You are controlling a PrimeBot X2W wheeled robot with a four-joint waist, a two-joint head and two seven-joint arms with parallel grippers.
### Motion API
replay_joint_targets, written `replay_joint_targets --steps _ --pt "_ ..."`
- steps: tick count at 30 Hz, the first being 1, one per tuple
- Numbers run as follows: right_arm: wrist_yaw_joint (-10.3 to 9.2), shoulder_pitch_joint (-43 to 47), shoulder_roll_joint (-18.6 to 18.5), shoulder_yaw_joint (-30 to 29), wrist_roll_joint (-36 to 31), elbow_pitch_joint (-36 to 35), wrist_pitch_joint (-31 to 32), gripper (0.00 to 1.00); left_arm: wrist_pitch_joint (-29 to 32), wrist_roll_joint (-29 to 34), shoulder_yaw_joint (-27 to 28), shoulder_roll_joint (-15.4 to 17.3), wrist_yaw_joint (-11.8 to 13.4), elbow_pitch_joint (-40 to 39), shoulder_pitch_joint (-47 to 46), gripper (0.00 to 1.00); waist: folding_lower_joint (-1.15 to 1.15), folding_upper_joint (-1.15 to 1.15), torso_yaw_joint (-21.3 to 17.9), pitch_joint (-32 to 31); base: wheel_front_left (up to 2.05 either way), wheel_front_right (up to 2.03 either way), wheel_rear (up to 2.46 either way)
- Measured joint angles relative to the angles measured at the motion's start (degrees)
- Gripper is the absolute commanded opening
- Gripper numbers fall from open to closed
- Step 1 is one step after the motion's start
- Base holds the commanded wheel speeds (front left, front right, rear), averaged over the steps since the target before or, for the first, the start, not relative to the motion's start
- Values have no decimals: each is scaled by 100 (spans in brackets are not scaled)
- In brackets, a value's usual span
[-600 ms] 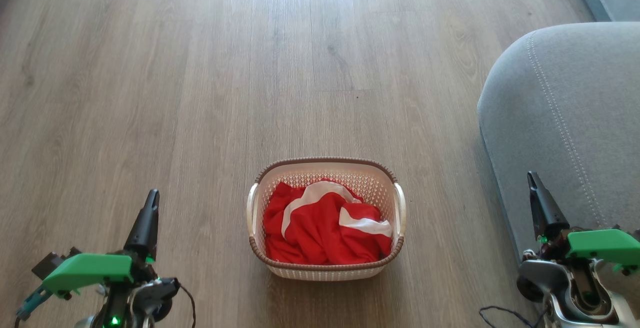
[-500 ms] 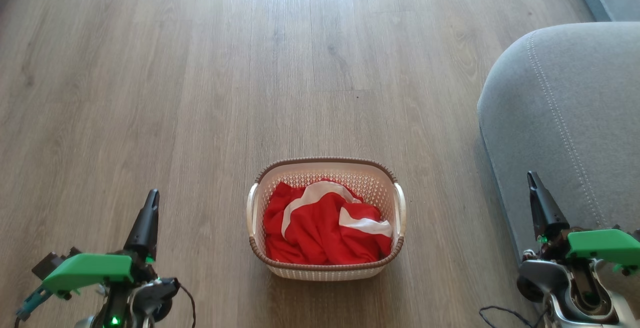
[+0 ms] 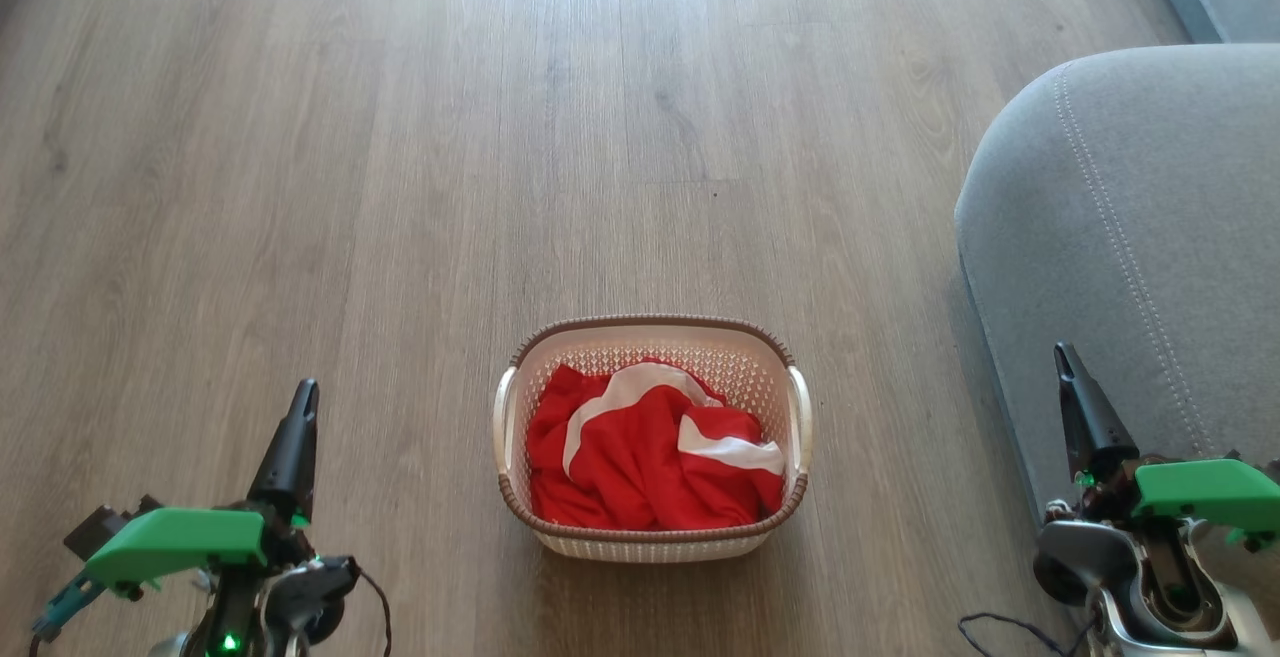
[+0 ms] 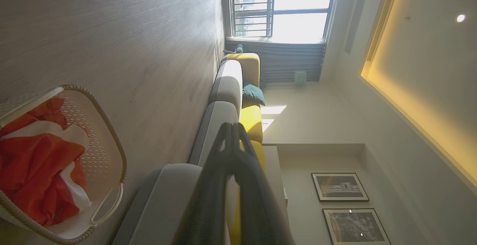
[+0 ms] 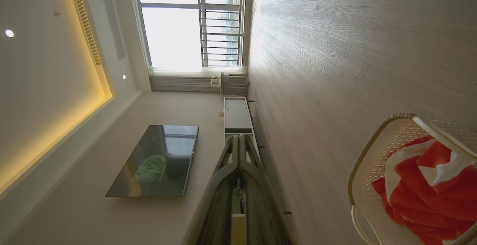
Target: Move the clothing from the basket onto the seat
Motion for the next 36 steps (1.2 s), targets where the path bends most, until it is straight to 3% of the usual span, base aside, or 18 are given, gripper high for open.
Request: replay_joint_targets --steps 36 --pt "0 0 0 0 0 0 0 0 0 0 0 0 0 0 0 0 0 0 0 0 0 0 0"
